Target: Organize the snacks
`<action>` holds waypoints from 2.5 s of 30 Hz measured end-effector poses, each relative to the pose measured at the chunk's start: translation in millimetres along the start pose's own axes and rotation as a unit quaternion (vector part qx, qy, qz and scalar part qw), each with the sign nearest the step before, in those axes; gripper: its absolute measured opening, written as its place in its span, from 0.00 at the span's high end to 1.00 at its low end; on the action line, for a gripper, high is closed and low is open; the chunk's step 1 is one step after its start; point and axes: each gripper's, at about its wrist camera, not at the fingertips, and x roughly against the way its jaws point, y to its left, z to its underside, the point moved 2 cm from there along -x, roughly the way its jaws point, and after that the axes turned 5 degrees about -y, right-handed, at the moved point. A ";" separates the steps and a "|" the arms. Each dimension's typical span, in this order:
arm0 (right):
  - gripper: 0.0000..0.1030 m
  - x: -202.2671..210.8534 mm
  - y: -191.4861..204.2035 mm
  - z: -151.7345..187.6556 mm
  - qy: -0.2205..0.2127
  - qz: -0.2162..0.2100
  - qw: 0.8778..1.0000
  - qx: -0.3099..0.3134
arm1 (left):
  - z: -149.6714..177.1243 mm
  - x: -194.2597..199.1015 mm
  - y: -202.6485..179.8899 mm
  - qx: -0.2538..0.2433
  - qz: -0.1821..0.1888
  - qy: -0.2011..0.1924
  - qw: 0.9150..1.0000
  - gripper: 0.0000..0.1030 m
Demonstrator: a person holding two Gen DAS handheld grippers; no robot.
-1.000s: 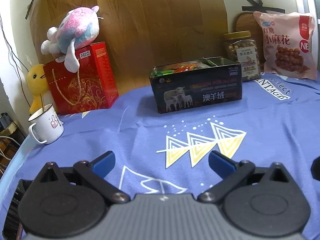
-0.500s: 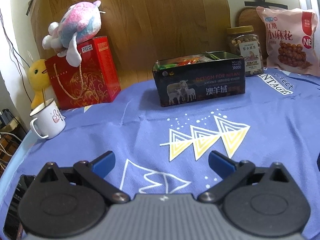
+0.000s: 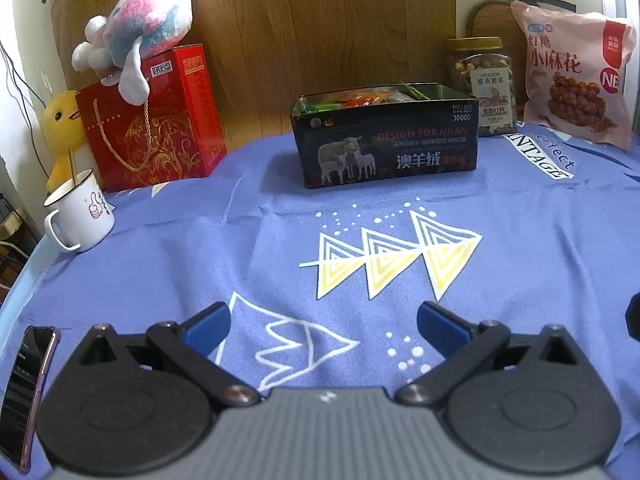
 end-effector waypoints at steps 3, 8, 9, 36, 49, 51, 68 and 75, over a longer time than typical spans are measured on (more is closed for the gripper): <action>0.15 0.1 -0.1 0.0 0.000 0.000 1.000 -0.001 | -0.3 -1.0 0.4 -0.002 -0.001 0.000 1.000 0.00; 0.14 -0.1 -0.4 -0.1 0.000 0.000 1.000 0.000 | 0.4 -1.5 0.3 -0.004 -0.002 0.002 1.000 0.00; 0.14 -0.1 -0.3 0.0 0.000 0.000 1.000 0.000 | 0.4 -1.8 0.5 -0.004 -0.002 0.002 1.000 0.00; 0.14 0.6 3.5 0.0 -0.001 -0.002 1.000 -0.001 | 6.7 -2.5 -2.6 -0.005 0.020 0.026 0.999 0.00; 0.14 1.3 2.6 -1.1 -0.002 -0.003 1.000 -0.001 | 5.0 5.5 -2.6 -0.006 0.023 0.009 1.000 0.00; 0.14 1.4 2.9 -1.0 -0.002 -0.004 1.000 -0.001 | 3.5 8.8 -1.9 -0.004 0.023 -0.002 1.000 0.00; 0.13 1.4 3.3 -1.2 -0.003 -0.005 1.000 -0.001 | 9.8 6.1 -0.1 0.013 0.036 0.036 0.999 0.00; 0.13 1.1 3.0 -0.9 -0.002 -0.006 1.000 -0.001 | 9.8 4.6 2.9 0.025 0.041 0.047 0.998 0.00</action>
